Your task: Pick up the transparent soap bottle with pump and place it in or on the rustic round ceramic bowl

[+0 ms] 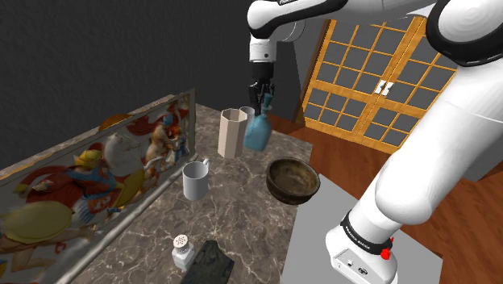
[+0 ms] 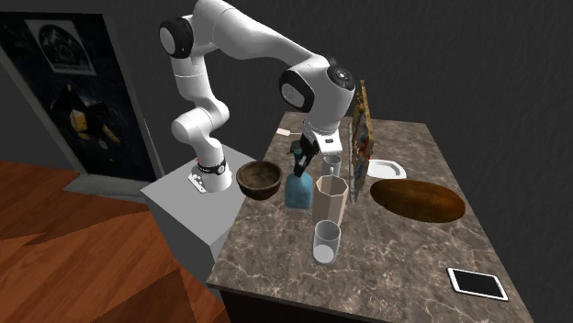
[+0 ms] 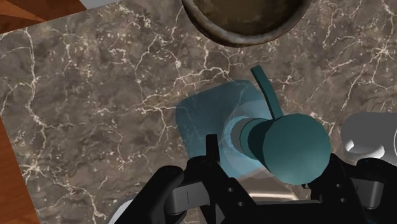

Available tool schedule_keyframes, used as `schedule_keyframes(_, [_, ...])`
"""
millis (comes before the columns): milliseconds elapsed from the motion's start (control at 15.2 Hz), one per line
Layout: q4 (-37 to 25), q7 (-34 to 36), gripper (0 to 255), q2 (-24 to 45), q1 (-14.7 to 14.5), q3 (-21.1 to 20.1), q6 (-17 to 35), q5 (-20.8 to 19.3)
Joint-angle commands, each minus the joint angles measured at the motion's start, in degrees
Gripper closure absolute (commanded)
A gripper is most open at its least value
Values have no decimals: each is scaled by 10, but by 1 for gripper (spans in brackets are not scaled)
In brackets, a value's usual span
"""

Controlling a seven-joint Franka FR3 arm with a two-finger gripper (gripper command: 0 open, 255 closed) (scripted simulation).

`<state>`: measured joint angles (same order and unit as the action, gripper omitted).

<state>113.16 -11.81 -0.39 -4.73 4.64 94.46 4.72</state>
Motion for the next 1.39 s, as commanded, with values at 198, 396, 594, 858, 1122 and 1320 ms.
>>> schedule_keyframes(198, [-33,3,255,-7,0,0,-39,-1])
schedule_keyframes(396, [-52,5,255,-10,0,0,-62,-1])
schedule_keyframes(594, [-74,6,255,-11,0,0,-85,-1])
schedule_keyframes(858, [-104,8,255,-12,1,1,-115,-1])
schedule_keyframes(1122, [-101,13,255,-34,0,0,-134,-2])
schedule_keyframes(1320, [-42,21,255,-101,-3,-5,-141,-4])
